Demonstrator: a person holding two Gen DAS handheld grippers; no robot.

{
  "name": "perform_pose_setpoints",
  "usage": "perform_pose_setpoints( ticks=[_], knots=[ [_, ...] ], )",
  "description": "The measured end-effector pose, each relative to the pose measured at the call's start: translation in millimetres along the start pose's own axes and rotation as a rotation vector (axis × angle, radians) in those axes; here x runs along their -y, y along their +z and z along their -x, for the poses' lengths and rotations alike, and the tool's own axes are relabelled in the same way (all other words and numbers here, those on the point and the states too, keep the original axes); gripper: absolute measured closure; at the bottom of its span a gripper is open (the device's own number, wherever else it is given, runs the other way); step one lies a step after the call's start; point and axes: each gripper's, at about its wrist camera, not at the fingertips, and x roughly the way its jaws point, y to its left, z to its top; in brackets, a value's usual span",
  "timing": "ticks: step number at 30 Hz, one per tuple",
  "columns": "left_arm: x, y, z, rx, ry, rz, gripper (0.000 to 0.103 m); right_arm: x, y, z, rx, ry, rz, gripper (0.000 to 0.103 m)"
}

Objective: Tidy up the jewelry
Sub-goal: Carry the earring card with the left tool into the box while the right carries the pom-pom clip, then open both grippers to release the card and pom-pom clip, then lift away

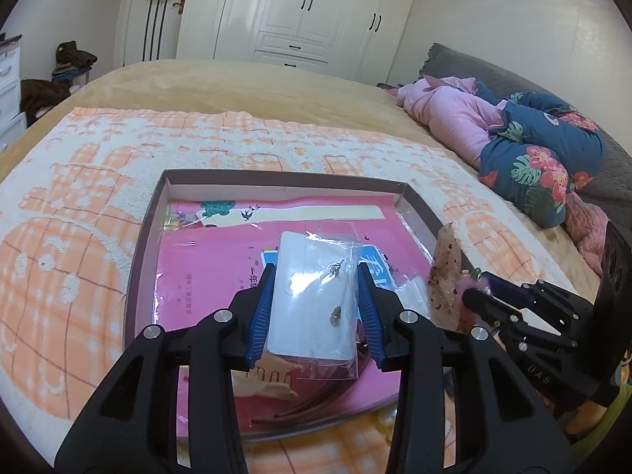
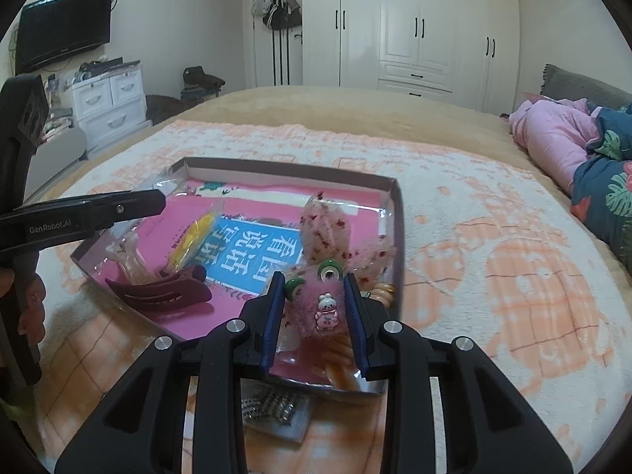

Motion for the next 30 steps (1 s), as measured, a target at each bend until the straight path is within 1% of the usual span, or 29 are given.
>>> perform_pose_setpoints(
  ticks=[4,5,6,7,9,12,15,19,21,24,28,30],
  knots=[
    [-3,-1,-3,-0.003,0.006,0.005,0.072,-2,1,0,0.001,-0.006,0.000,0.071],
    [-3,-1,-3,-0.003,0.007,0.006,0.071,-2,1,0,0.002,-0.006,-0.002,0.069],
    [-3,-1,-3,-0.004,0.009,0.008,0.071,-2,1,2,0.005,-0.002,-0.006,0.064],
    [-4,-1,-3,-0.005,0.009,0.010,0.070,-1,1,4,0.009,0.002,-0.011,0.061],
    [-4,-2,-3,-0.005,0.011,0.011,0.065,0,1,9,0.023,0.005,-0.016,0.053],
    [-4,-2,-1,-0.003,0.015,0.010,0.061,-2,0,20,0.046,-0.002,-0.011,0.047],
    [-1,-1,3,0.007,0.014,0.005,0.056,-2,-3,32,0.070,-0.004,-0.021,0.037],
    [2,0,12,0.026,0.013,-0.005,0.048,-2,-6,50,0.102,-0.010,-0.030,0.031],
    [5,0,18,0.039,0.012,-0.009,0.043,-1,-8,59,0.119,-0.008,-0.039,0.026],
    [10,-1,32,0.063,0.015,-0.012,0.037,0,-9,72,0.139,-0.009,-0.052,0.023],
    [17,-6,50,0.096,0.015,-0.018,0.028,4,-10,87,0.162,-0.018,-0.064,0.022],
    [21,-9,59,0.112,0.017,-0.023,0.022,6,-10,92,0.170,-0.022,-0.068,0.021]
  ],
)
